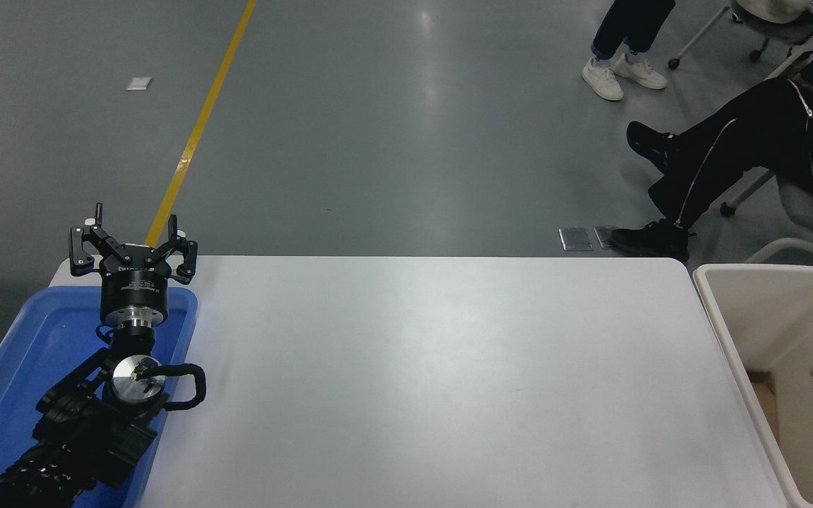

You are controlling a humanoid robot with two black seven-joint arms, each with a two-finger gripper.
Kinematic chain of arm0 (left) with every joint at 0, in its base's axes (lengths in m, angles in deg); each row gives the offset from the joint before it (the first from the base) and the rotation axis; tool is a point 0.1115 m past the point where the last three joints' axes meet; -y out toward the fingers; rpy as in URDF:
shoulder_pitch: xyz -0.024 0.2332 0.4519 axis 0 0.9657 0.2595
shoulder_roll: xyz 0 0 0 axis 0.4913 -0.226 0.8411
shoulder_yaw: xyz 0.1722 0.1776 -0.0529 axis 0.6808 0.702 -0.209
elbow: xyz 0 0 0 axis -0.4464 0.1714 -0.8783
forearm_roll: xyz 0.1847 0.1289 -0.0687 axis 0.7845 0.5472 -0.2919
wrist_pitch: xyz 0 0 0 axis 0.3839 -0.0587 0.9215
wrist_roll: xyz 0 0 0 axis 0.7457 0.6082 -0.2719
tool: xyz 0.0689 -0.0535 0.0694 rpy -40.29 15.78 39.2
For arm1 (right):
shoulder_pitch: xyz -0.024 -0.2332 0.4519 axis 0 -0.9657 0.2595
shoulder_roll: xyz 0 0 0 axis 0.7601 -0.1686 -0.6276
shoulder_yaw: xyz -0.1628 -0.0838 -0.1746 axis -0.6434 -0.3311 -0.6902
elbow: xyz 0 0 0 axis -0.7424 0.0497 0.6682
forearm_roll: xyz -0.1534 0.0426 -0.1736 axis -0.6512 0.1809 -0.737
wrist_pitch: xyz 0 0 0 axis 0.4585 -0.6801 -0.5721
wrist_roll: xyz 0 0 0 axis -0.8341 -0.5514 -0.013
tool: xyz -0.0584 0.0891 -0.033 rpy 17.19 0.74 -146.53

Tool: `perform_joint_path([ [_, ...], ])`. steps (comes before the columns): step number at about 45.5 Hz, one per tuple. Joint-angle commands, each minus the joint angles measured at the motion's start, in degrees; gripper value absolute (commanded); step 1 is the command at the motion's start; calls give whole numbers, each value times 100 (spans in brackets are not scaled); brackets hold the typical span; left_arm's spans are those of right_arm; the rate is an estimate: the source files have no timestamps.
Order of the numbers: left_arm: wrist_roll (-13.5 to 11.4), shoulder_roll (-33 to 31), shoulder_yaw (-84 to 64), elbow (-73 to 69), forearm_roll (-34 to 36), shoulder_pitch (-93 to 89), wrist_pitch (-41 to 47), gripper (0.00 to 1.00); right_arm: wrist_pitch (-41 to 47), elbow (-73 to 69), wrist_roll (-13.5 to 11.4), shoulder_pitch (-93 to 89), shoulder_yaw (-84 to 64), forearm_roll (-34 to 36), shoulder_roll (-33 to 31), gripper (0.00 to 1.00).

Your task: Pick up paper ball place in dustbin

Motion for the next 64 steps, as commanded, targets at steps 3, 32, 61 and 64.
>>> perform_joint_path([
  [3,1,0,0,0,-1,0,0,99,-144,-10,-39,-196,42,105,82,100],
  [32,1,0,0,0,8,8,-8,99,331,-2742,14,1982,-283,-1,-1332,100],
  [61,10,0,0,9,16,0,-8,99,945,-9035,31,8495,-4203,-1,-938,100],
  [64,10,0,0,9,16,0,-8,99,1506,-9405,31,8969,-4203,8,-824,100],
])
